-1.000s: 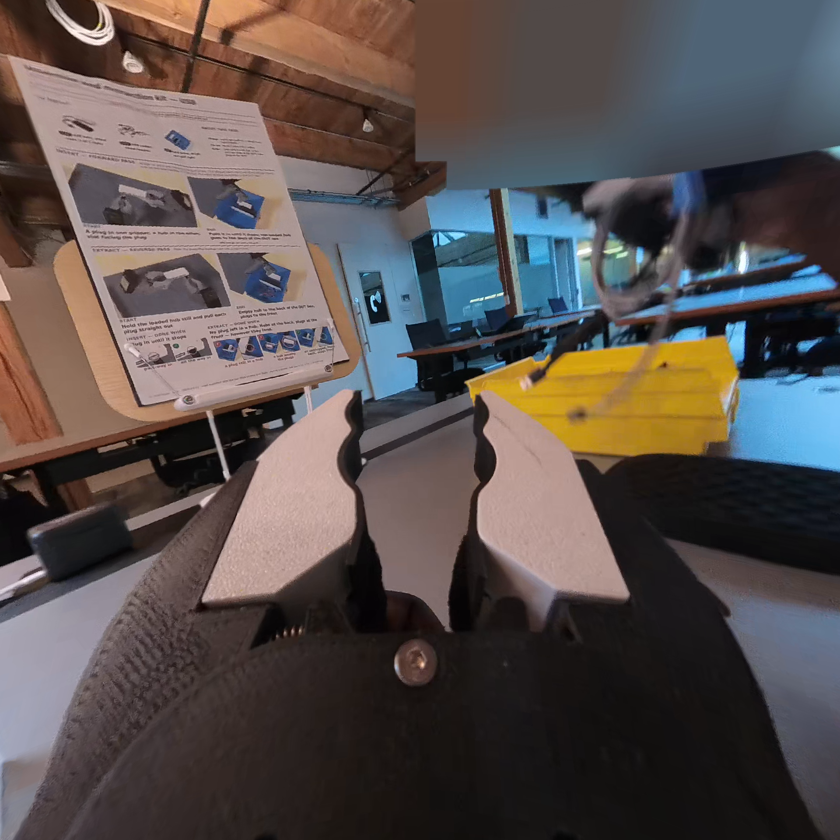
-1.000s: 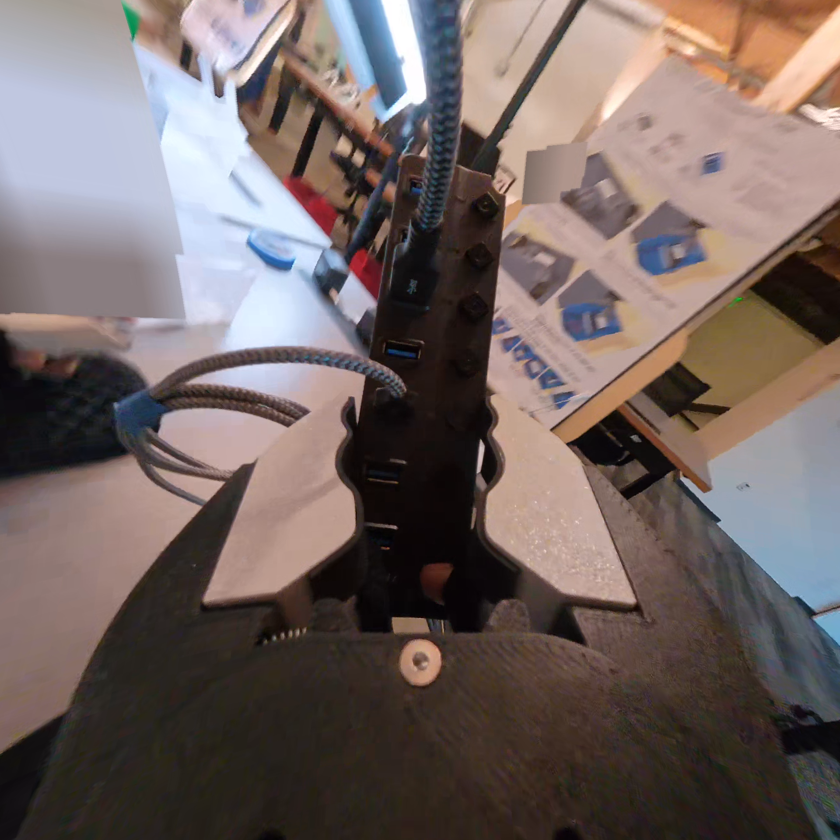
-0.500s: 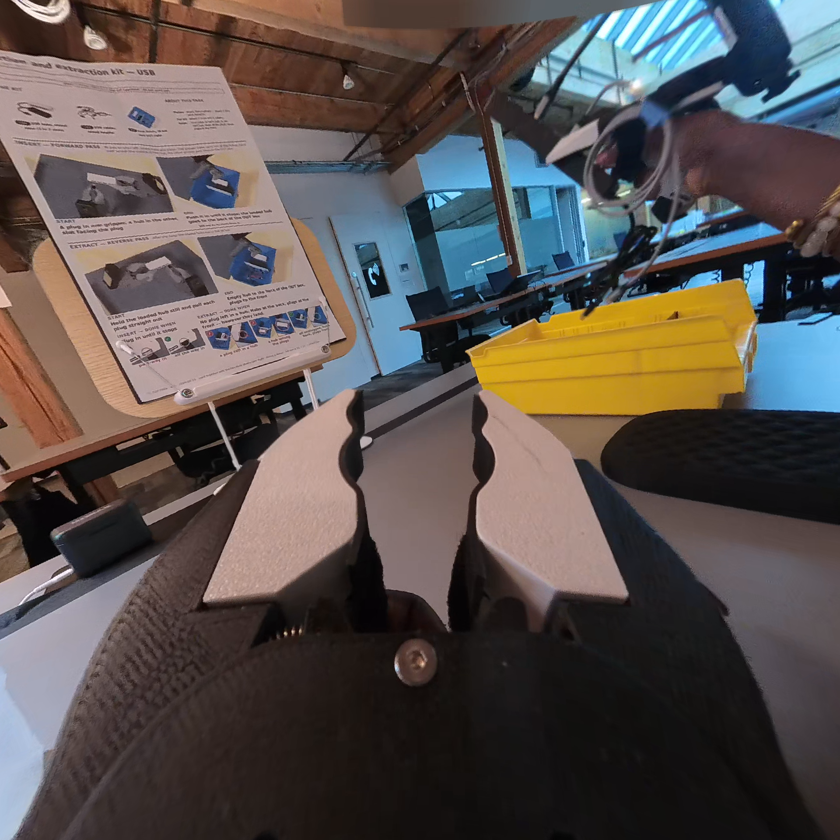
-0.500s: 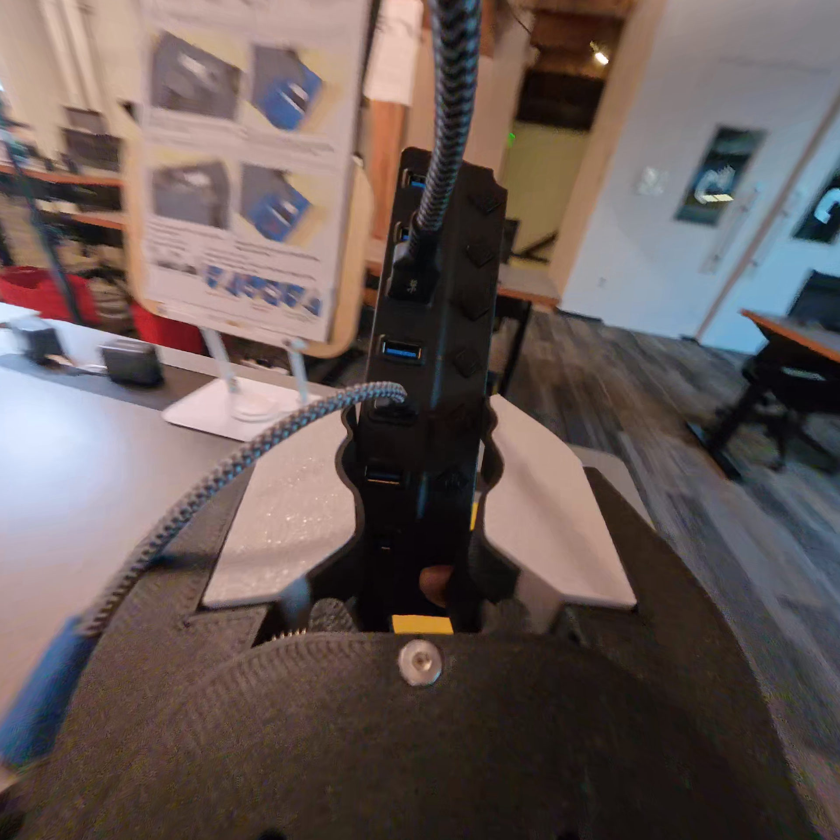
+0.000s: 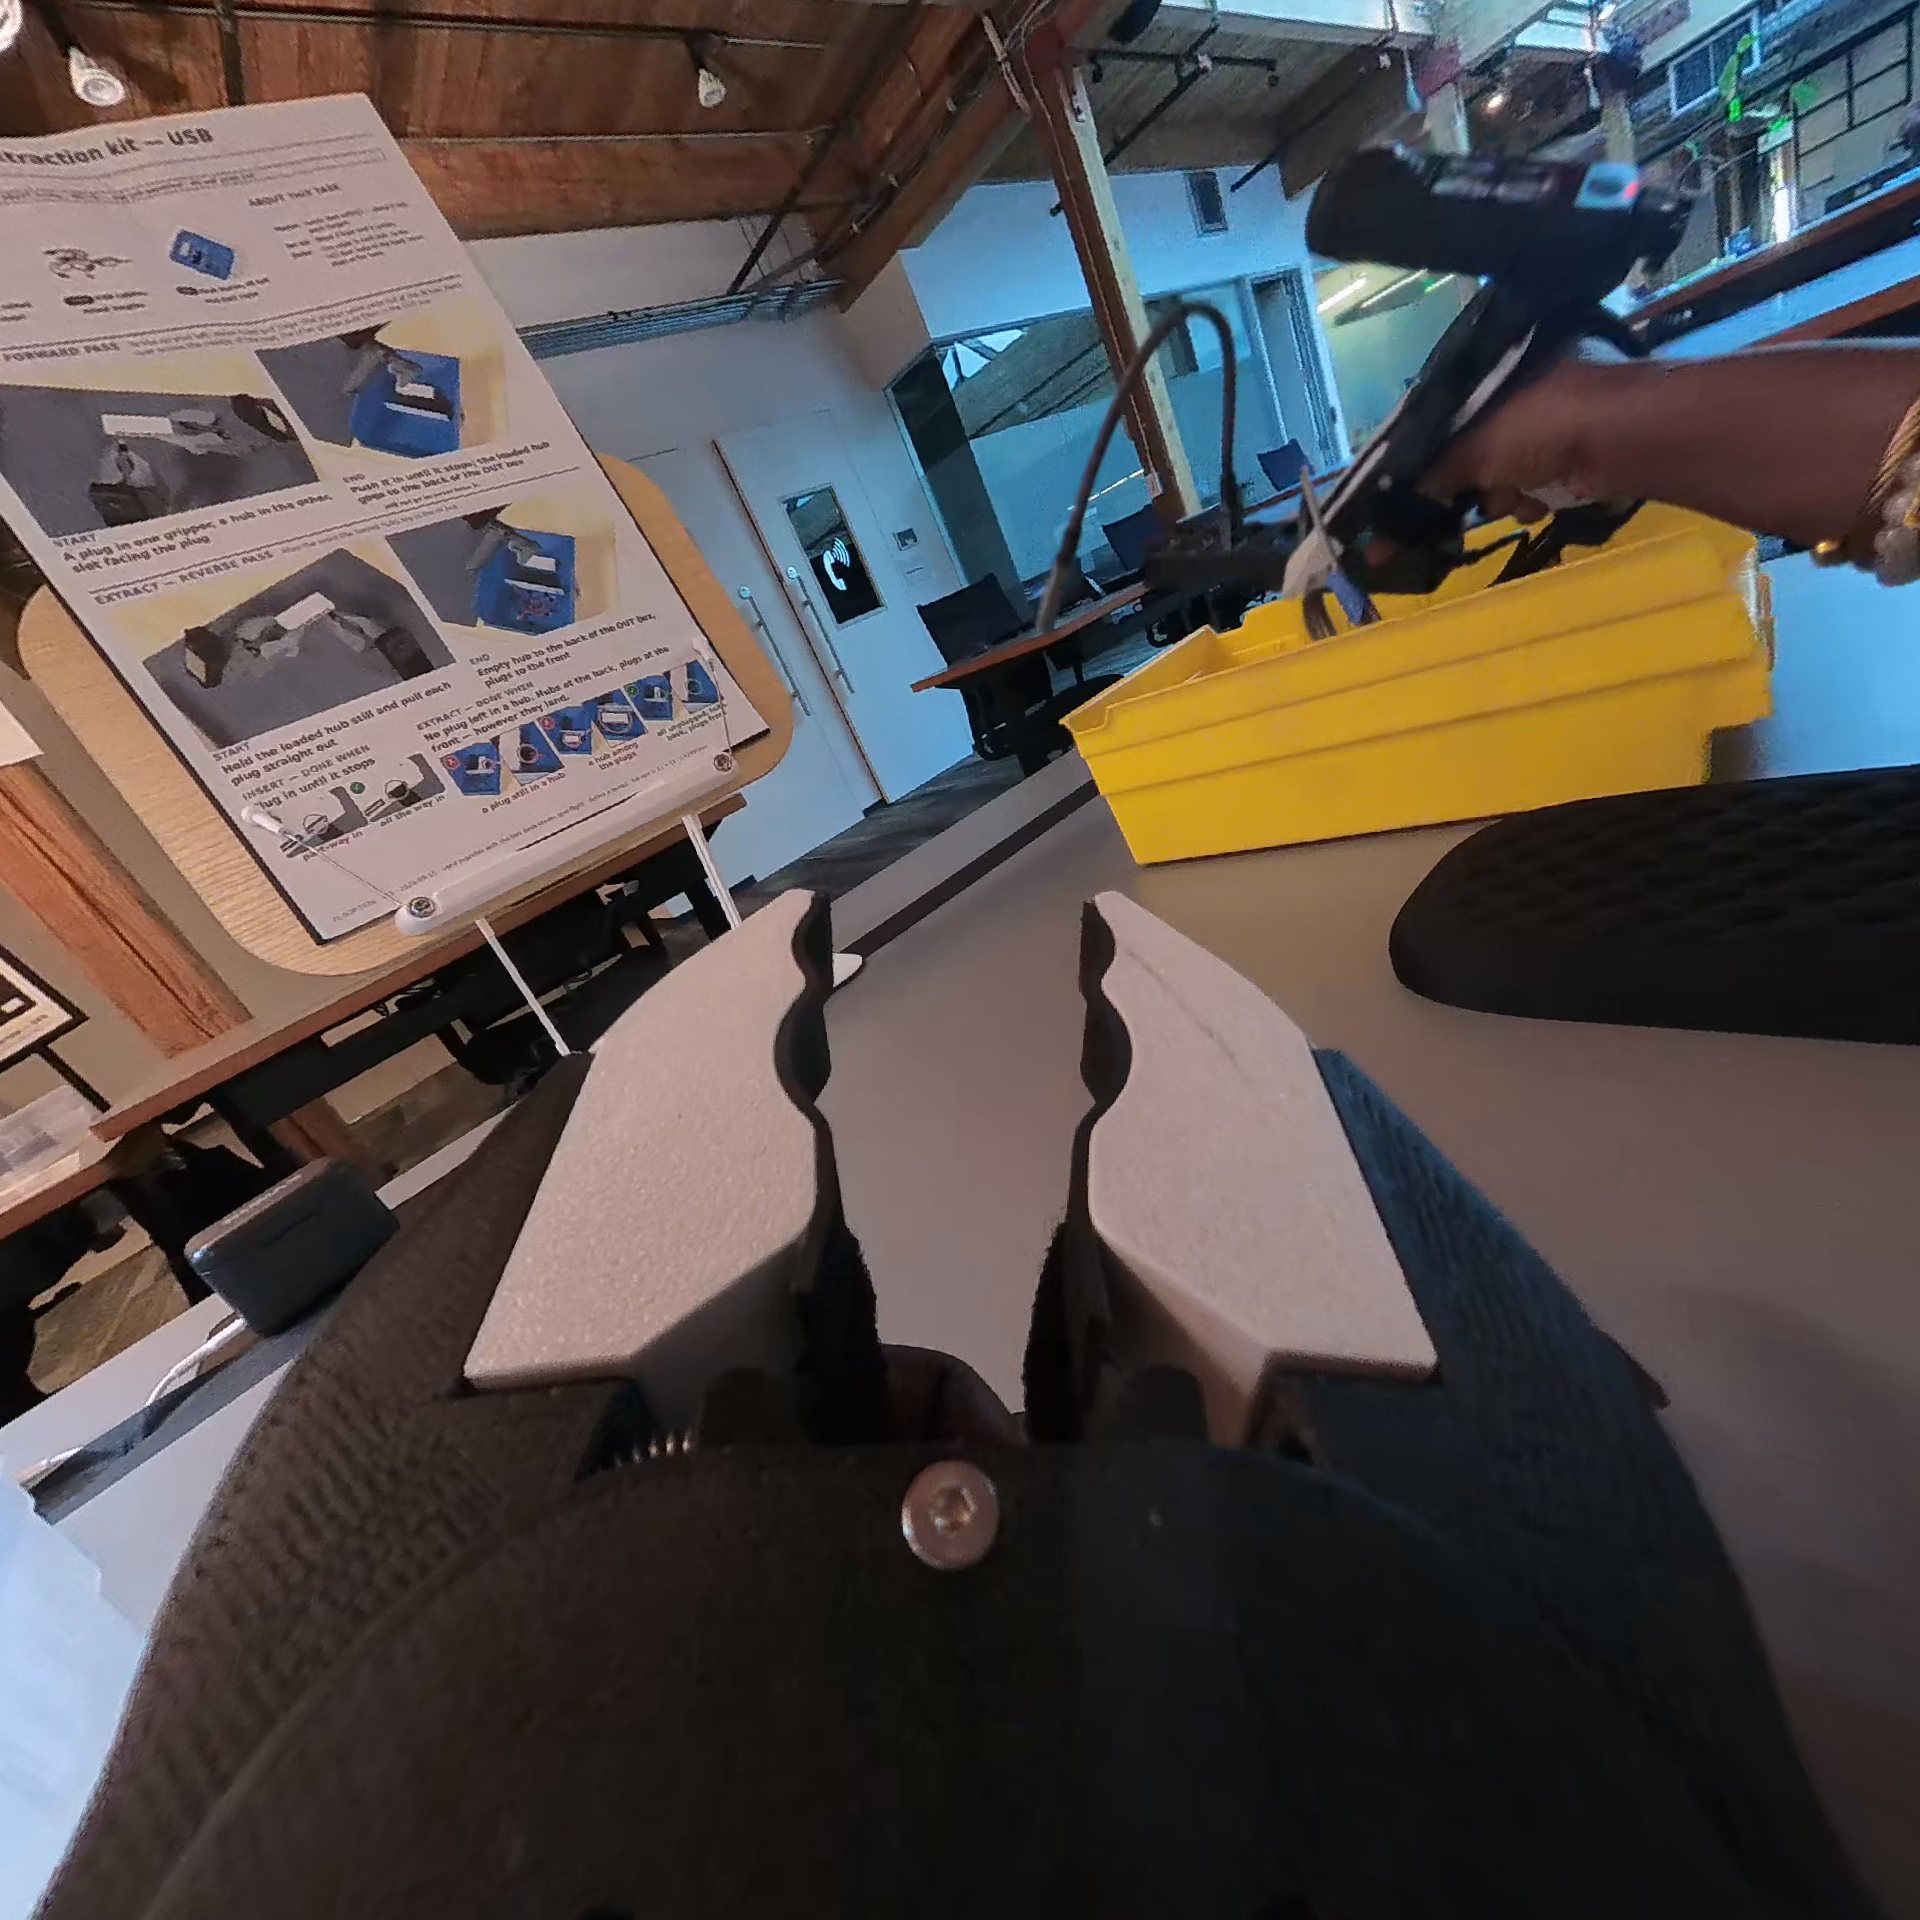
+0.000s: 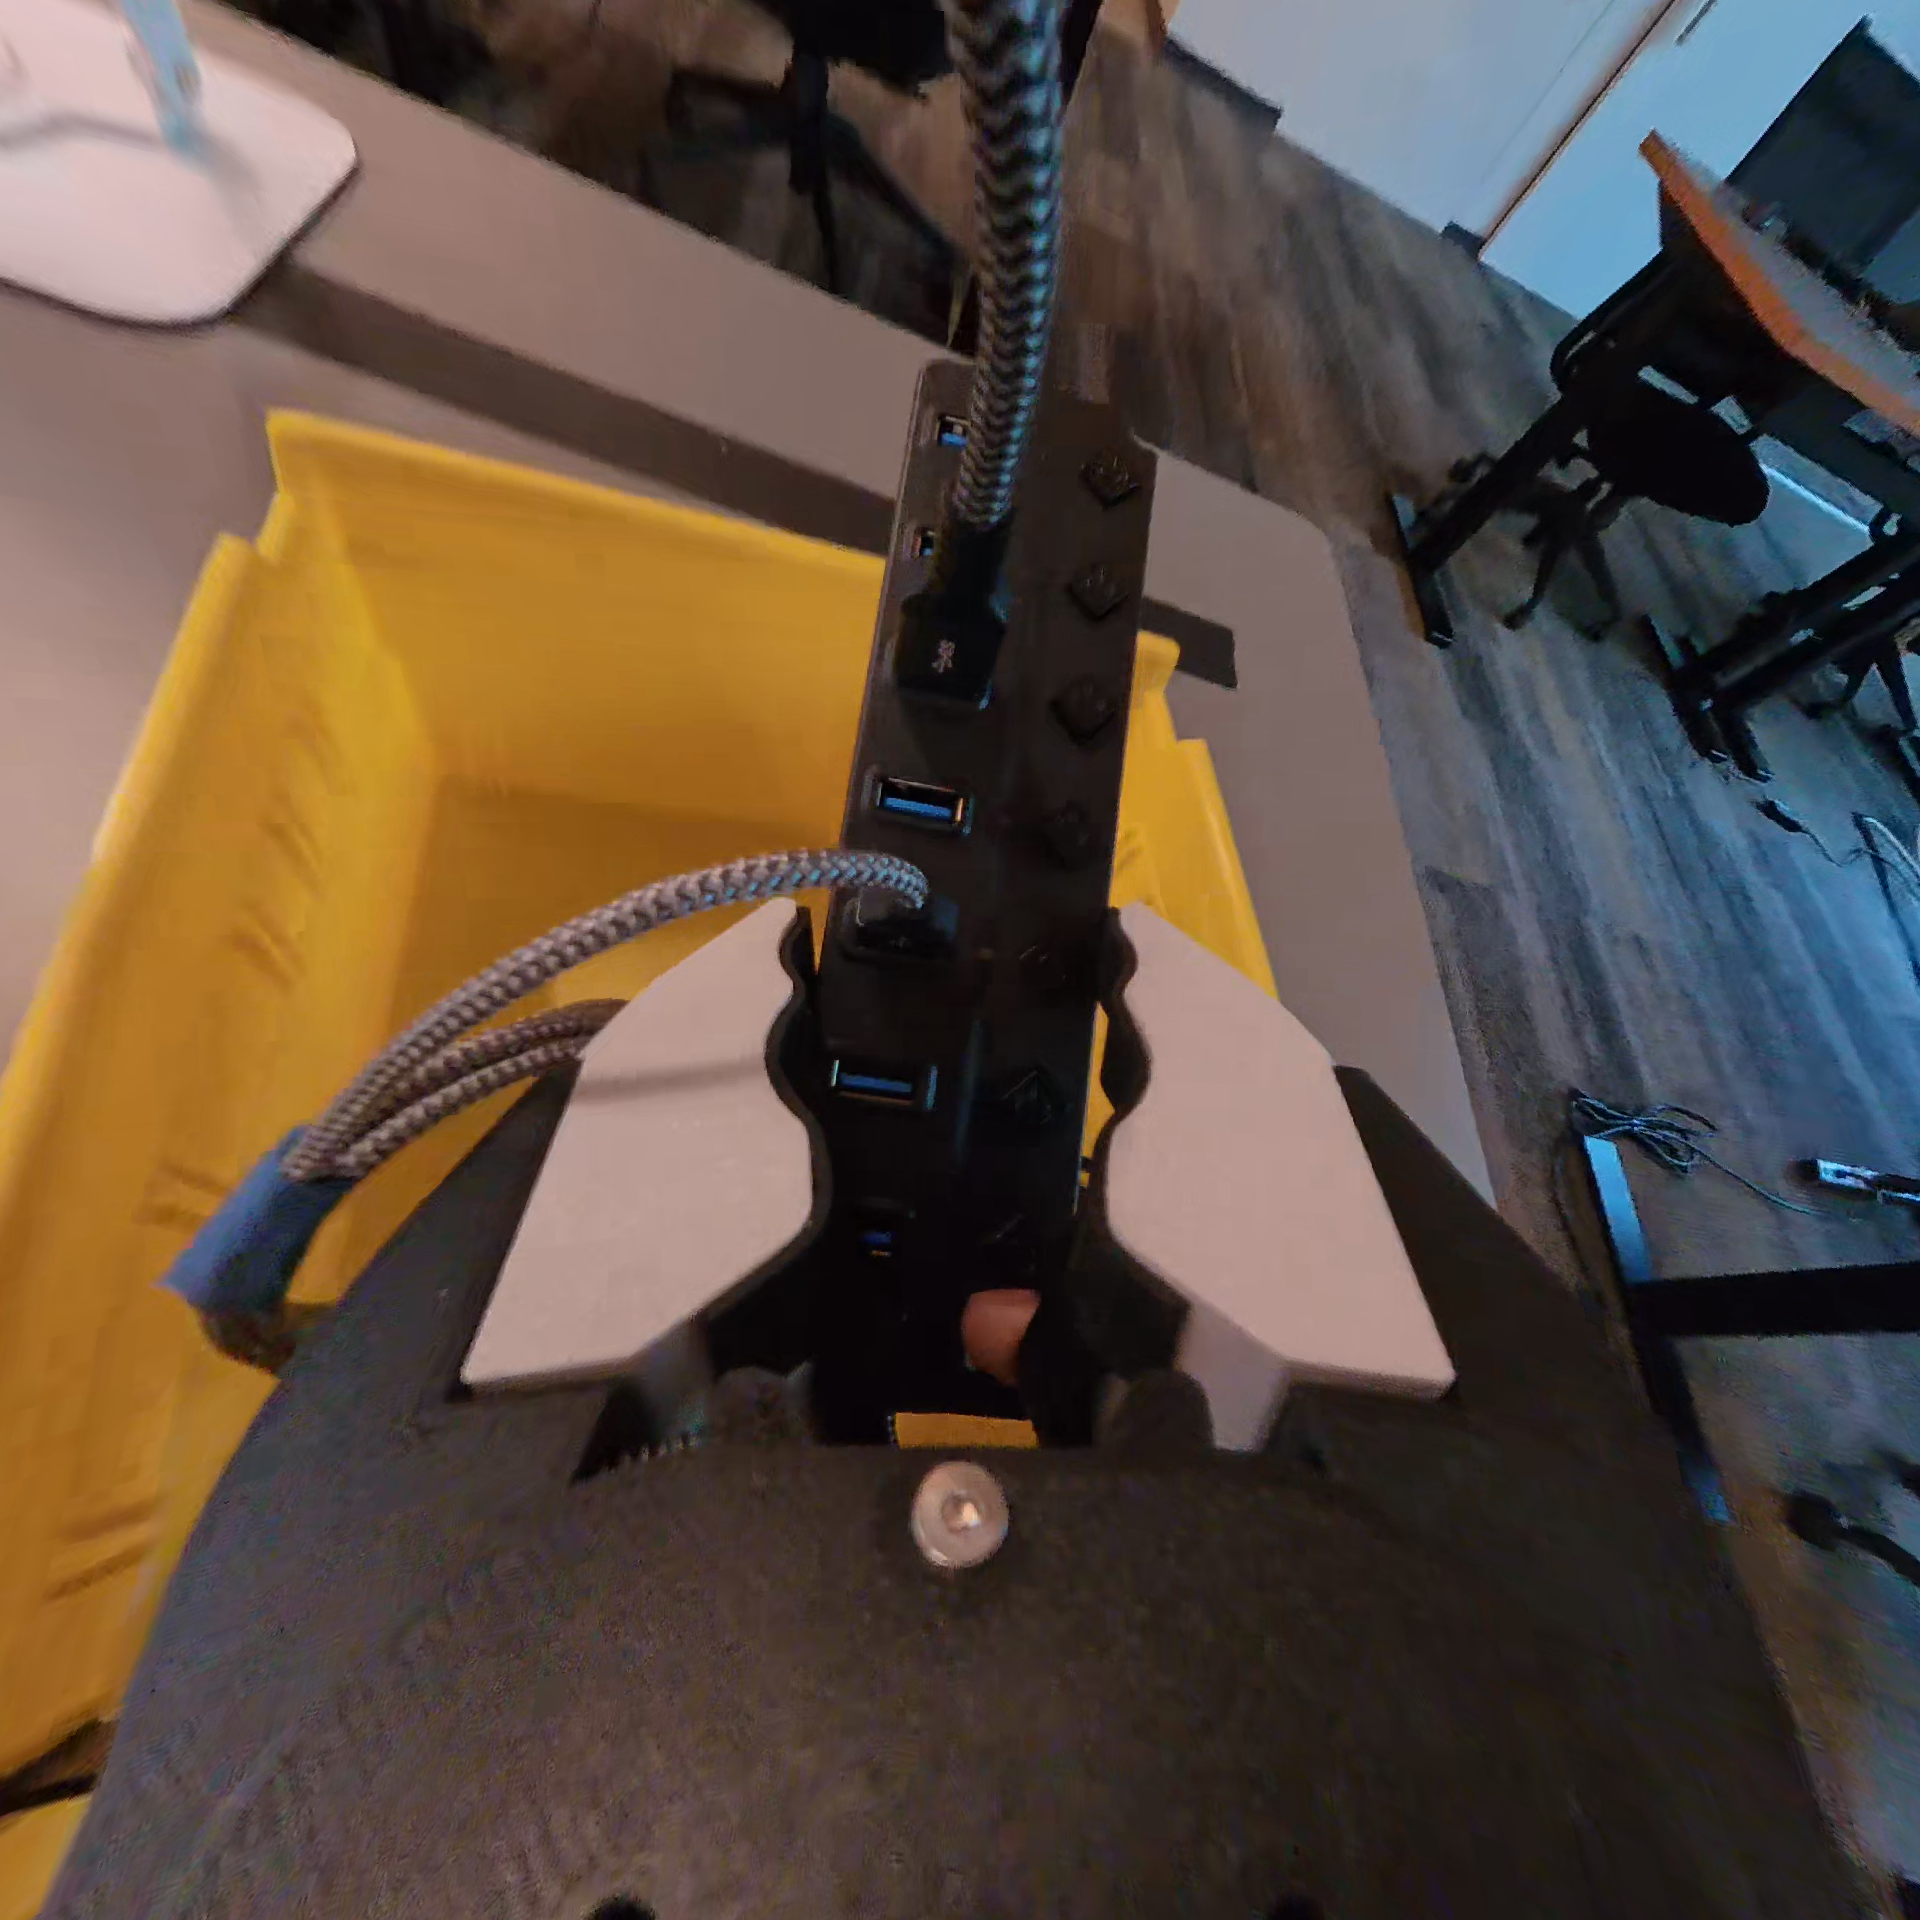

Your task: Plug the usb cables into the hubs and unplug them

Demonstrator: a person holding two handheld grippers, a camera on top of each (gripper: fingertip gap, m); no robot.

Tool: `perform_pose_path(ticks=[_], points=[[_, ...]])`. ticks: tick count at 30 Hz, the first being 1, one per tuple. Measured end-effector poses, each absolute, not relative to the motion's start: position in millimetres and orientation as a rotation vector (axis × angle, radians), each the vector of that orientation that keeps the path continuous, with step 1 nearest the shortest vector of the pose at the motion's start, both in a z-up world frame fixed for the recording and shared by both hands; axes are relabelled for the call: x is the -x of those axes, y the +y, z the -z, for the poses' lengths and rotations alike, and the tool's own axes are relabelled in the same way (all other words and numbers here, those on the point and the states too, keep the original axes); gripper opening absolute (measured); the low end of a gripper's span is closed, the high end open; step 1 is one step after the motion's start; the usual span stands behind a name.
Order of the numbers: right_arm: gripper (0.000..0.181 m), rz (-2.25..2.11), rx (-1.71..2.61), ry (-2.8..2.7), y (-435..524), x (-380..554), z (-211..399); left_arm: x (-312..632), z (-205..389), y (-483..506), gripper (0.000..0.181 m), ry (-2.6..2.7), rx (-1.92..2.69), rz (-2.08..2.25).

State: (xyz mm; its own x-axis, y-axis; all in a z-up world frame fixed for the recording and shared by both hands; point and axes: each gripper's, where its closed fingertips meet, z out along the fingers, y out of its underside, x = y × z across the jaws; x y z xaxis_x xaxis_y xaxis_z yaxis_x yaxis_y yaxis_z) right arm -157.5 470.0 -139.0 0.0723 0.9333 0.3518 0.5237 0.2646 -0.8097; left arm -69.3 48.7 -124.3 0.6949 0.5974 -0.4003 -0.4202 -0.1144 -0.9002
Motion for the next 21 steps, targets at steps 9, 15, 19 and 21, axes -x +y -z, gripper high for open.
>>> perform_pose_path(ticks=[9, 15, 19, 21], points=[[0.053, -0.456, 1.424, -1.679, 464.2, 158.1, 179.3, 70.3, 124.3, 47.8, 0.046, -0.161, 1.446, -0.875], [0.051, -0.382, 1.495, -1.846, 458.2, 152.5, 200.9, 70.5, 125.1, 48.1, 0.046, -0.161, 1.452, -0.877], [0.046, -0.421, 1.612, -2.025, 446.2, 143.2, 220.7, 70.5, 124.4, 47.8, 0.046, -0.160, 1.449, -0.881], [0.049, -0.505, 1.599, -1.980, 443.2, 143.4, 206.9, 71.2, 124.5, 47.3, 0.046, -0.164, 1.449, -0.882]])
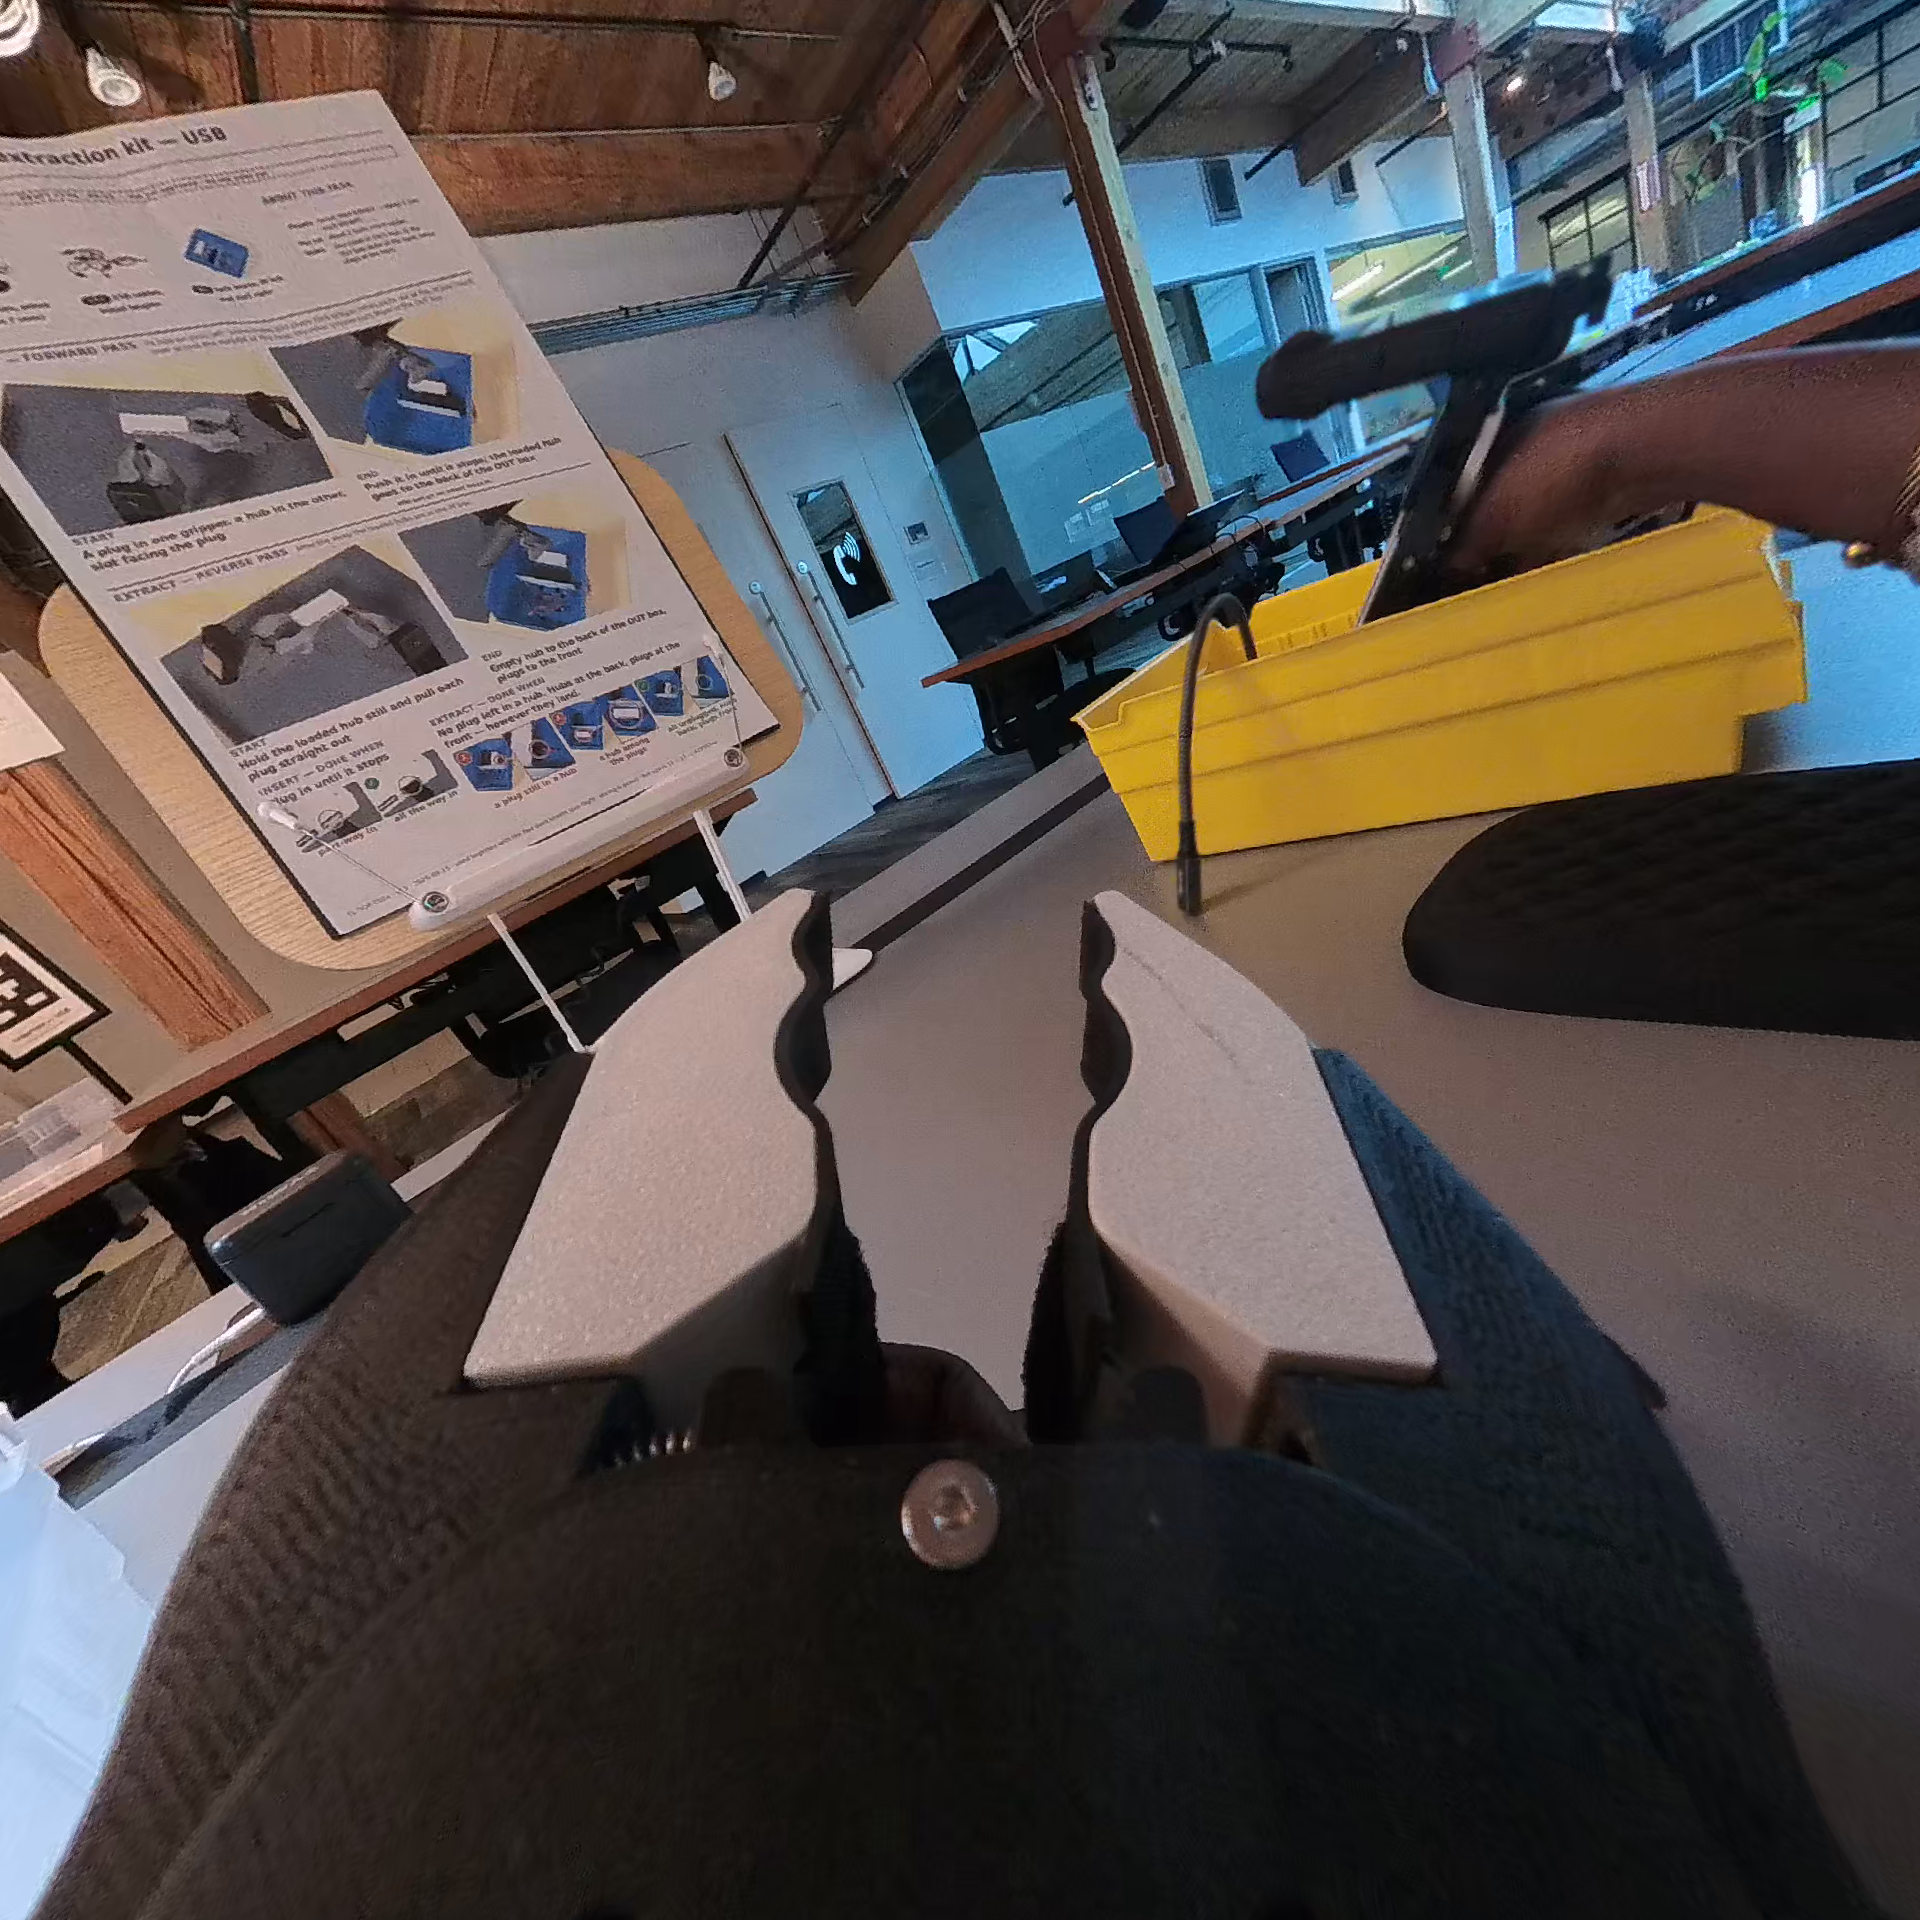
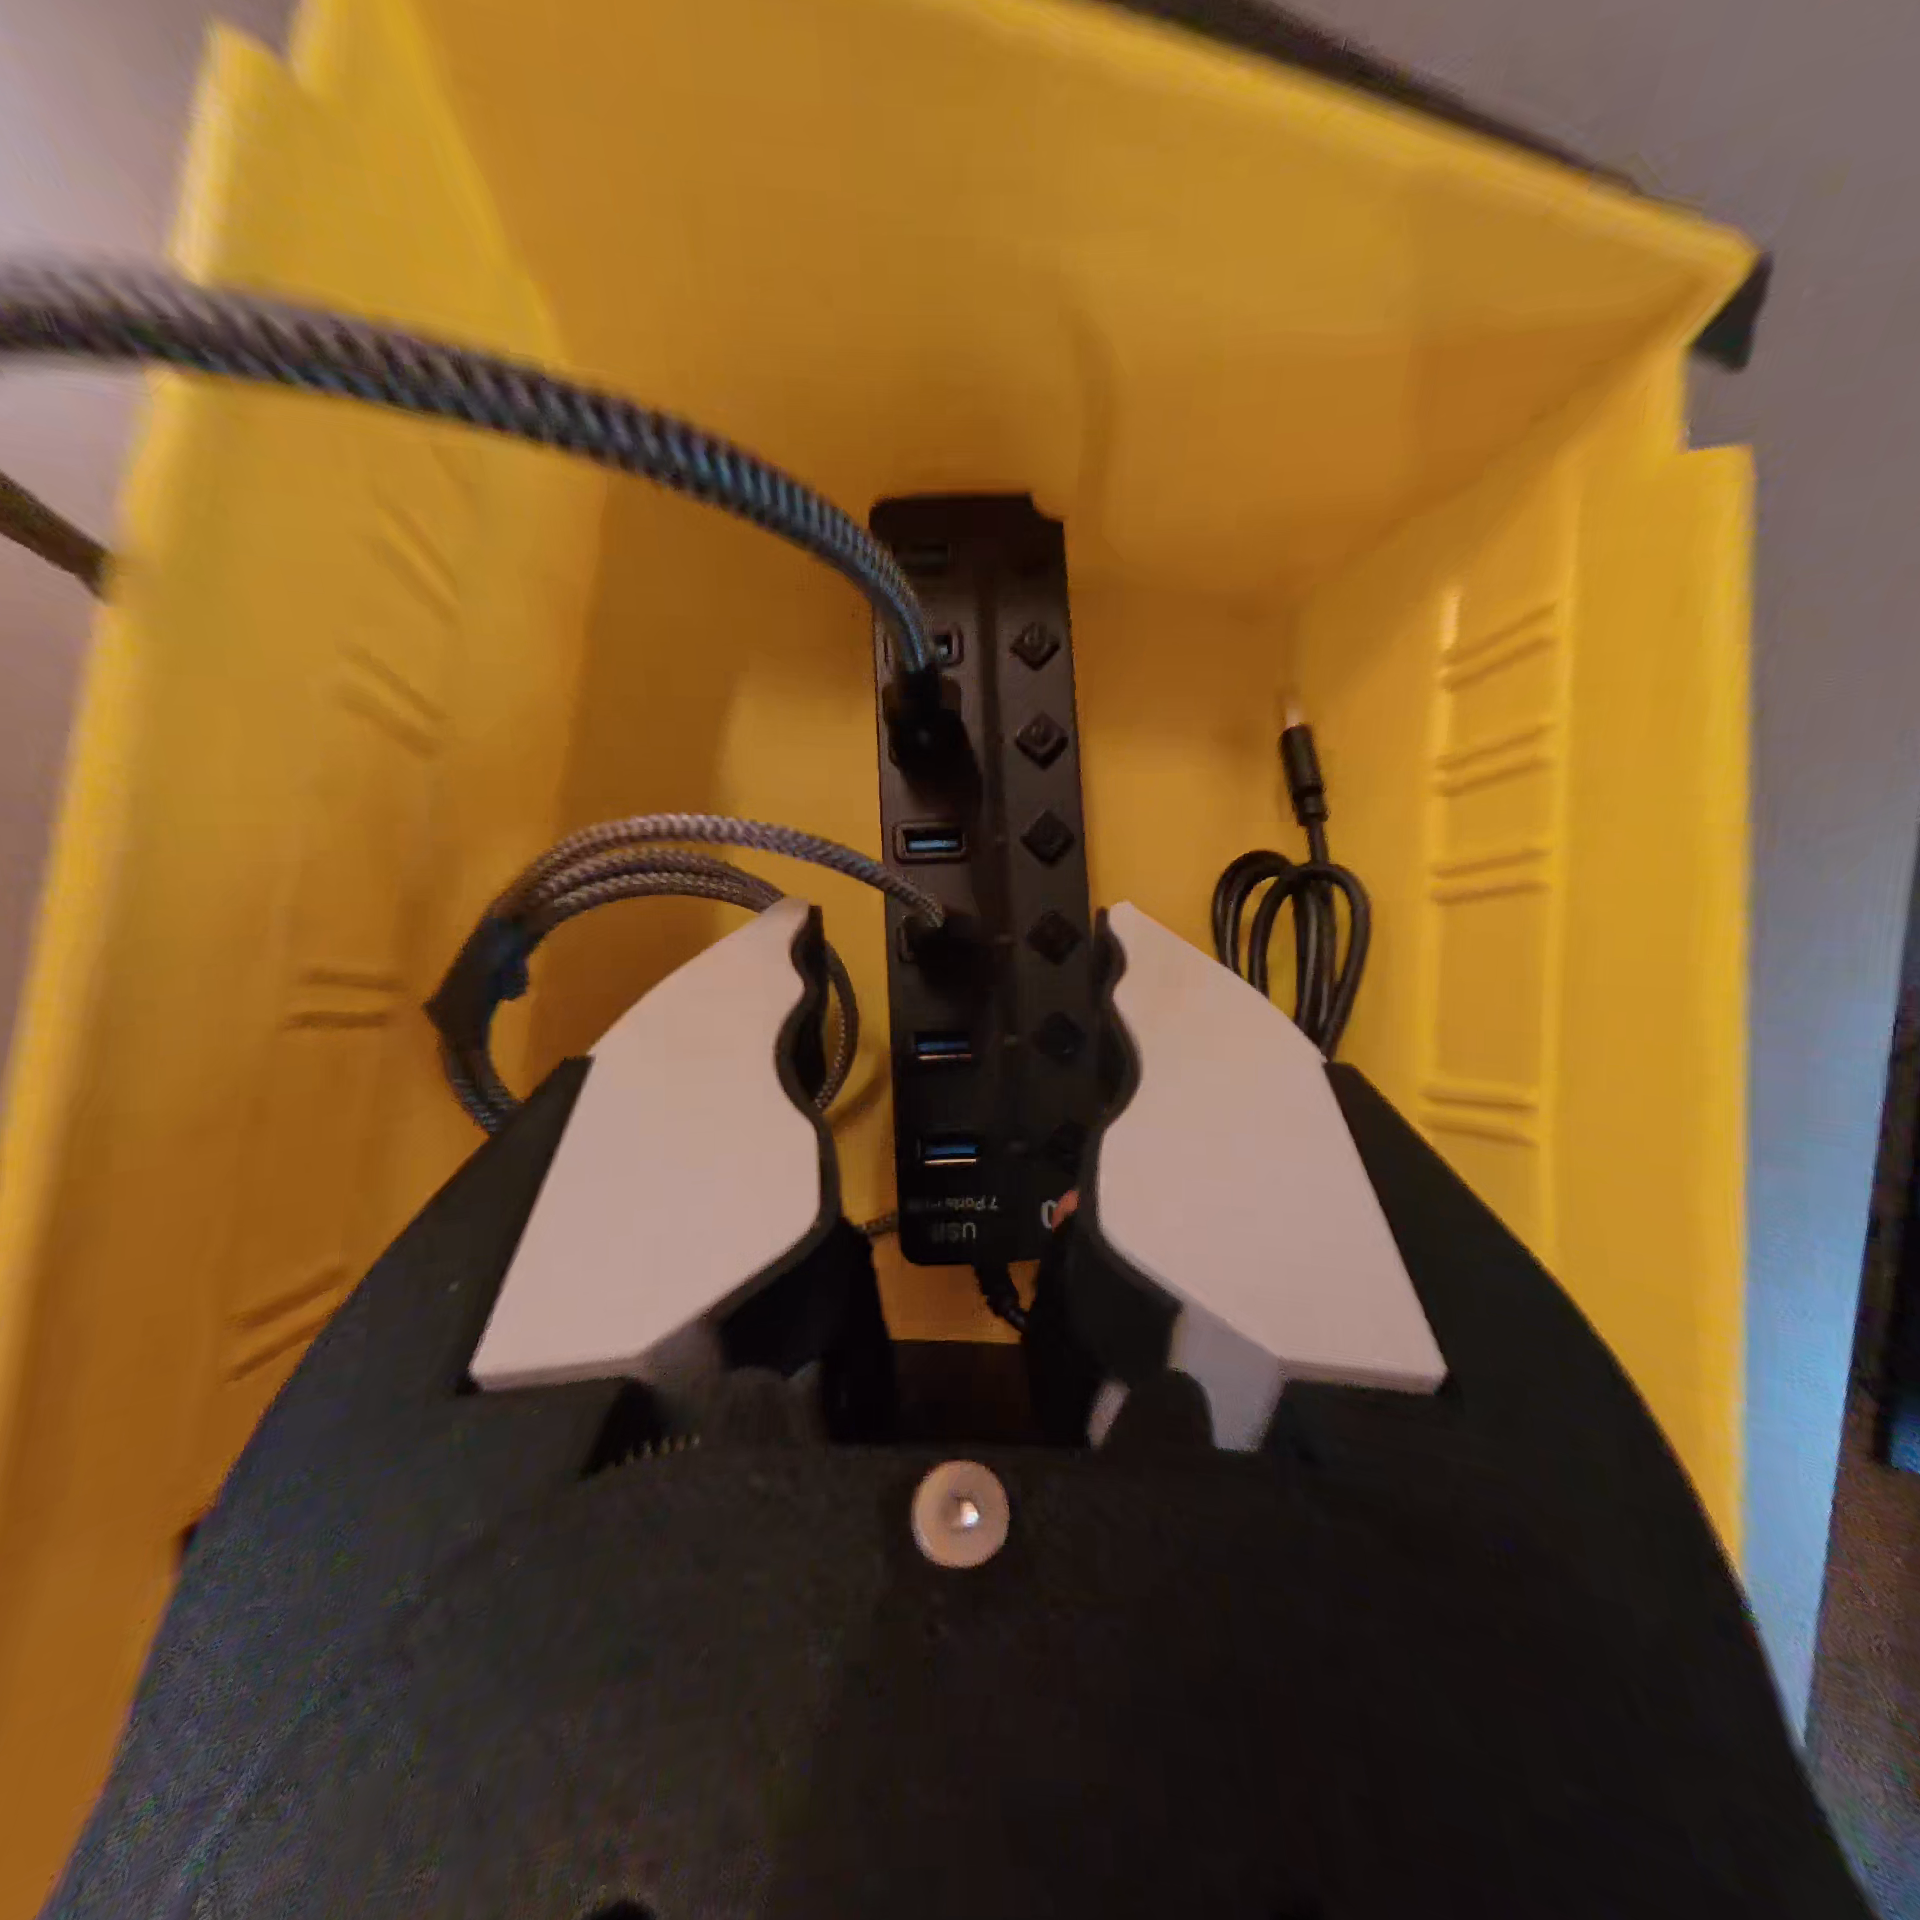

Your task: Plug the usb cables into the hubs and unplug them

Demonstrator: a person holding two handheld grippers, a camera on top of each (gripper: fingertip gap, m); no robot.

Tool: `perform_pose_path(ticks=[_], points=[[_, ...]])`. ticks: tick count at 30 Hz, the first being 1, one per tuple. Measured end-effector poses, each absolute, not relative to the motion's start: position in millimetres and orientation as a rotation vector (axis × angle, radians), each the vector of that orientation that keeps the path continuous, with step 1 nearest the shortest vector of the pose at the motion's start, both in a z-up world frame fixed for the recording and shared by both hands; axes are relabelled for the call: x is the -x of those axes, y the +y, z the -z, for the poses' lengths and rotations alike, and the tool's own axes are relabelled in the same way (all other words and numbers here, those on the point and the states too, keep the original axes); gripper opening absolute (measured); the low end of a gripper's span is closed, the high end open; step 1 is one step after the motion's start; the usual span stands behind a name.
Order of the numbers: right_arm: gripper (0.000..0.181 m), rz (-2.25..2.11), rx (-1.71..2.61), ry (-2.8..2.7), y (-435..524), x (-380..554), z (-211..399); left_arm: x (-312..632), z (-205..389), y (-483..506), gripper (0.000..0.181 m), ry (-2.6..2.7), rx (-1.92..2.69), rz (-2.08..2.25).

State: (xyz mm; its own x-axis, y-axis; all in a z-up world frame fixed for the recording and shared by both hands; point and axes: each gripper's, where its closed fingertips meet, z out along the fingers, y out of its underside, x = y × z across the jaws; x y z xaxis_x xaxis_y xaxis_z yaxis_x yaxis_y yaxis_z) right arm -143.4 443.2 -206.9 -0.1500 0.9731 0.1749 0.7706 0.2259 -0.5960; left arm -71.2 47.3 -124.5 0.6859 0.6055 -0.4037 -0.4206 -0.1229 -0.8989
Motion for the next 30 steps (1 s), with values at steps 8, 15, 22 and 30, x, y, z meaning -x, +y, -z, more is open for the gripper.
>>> perform_pose_path(ticks=[8, 15, 22, 30], points=[[0.054, -0.613, 0.796, -1.965, 375.2, 150.8, 100.0, 69.9, 124.0, 48.4, 0.046, -0.153, 1.451, -0.889], [0.036, -0.162, 0.184, -2.361, 295.2, 163.5, 148.2, 69.9, 122.0, 47.0, 0.046, -0.151, 1.444, -0.902], [0.008, 0.114, 0.266, -2.414, 321.4, 183.9, 169.0, 70.8, 121.7, 45.6, 0.046, -0.150, 1.445, -0.911], [0.005, -0.166, 0.858, -2.124, 400.5, 165.8, 112.9, 69.1, 122.6, 47.8, 0.046, -0.138, 1.453, -0.911]])
